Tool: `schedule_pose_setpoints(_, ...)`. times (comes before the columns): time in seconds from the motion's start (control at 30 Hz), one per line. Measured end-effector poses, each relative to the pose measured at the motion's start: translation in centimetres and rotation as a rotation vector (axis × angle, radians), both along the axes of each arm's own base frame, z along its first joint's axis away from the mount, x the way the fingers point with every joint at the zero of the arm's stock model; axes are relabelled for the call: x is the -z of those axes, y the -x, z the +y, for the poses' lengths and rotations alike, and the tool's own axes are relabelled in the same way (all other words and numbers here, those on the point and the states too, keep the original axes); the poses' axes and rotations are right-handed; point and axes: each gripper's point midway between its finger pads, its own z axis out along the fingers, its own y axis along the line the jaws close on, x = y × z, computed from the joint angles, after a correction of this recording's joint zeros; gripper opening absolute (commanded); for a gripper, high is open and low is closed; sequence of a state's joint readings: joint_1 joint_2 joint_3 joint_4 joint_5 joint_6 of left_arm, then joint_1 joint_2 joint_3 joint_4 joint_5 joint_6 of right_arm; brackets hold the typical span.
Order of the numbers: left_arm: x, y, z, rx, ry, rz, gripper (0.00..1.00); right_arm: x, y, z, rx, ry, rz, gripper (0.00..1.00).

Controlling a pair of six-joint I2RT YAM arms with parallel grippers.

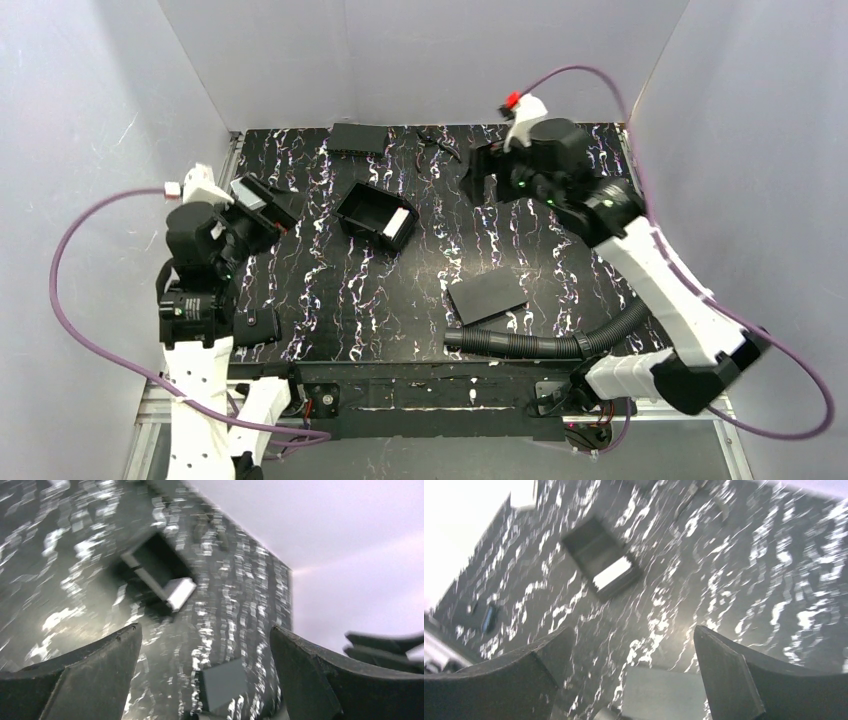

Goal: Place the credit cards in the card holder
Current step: Reset both arms

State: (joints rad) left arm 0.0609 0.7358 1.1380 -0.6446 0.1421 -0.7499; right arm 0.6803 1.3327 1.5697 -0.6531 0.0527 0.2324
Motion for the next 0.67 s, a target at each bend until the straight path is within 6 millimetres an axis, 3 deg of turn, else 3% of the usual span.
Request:
schedule_pose_setpoints(0.17, -10.3, -0.2, -5.5, 0.36, -0.037, -0.304, 0.98, -8.8, 1.1, -5.5, 0.176, -0.075, -0.234, 0.98)
schedule_pose_setpoints(0.3, -17.4, 1.7, -8.0, 0.561, -0.111, -0.537, 0.98, -16.1, 3.3, -10.1, 0.297, -0.164, -0.409, 0.98)
schedule_pose_setpoints(0.37, -20.1, 3.0, -8.8, 0.627, -0.146, -0.626, 0.98, -18.5, 4.4, -11.9, 0.34, -0.203, -0.469, 0.98)
schedule_pose_setpoints(0.5, -23.6, 5.7, -10.2, 0.723, -0.181, -0.746, 0.98, -21.1, 6.1, -14.6, 0.402, -0.248, -0.54, 0.98)
schedule_pose_setpoints(0.67, -24.1, 7.2, -11.3, 0.791, -0.185, -0.777, 0.98, -21.5, 6.7, -15.7, 0.435, -0.255, -0.56, 0.98)
